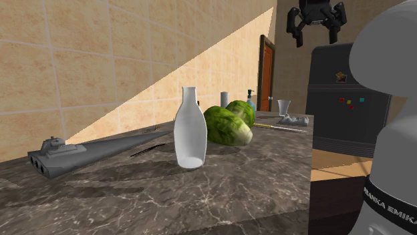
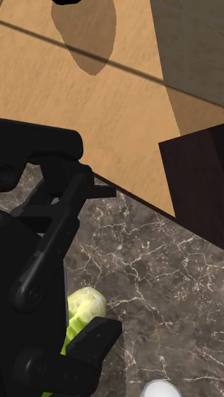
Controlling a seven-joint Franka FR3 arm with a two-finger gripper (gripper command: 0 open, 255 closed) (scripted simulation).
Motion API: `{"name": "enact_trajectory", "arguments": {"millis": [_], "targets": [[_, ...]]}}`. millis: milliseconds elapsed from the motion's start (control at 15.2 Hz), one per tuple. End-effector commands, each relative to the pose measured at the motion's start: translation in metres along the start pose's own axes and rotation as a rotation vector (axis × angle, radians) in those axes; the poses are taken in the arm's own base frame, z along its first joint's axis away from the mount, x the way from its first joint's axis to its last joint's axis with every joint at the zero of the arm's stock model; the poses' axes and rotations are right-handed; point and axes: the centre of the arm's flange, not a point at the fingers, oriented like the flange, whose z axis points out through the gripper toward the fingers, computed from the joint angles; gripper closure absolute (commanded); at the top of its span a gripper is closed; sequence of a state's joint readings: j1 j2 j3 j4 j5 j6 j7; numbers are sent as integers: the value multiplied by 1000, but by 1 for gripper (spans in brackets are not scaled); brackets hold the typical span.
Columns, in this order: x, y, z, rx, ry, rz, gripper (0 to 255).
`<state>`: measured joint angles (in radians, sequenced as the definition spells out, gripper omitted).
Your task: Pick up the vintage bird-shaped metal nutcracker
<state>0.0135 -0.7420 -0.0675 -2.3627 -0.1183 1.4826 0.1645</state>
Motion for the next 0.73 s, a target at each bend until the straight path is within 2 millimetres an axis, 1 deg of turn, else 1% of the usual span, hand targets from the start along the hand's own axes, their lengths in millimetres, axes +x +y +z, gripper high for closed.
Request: {"name": "enact_trajectory", "arguments": {"millis": [0, 660], "targets": [[0, 0, 0, 0, 0, 0, 0], [5, -116, 57, 20, 26, 90, 0]]}}
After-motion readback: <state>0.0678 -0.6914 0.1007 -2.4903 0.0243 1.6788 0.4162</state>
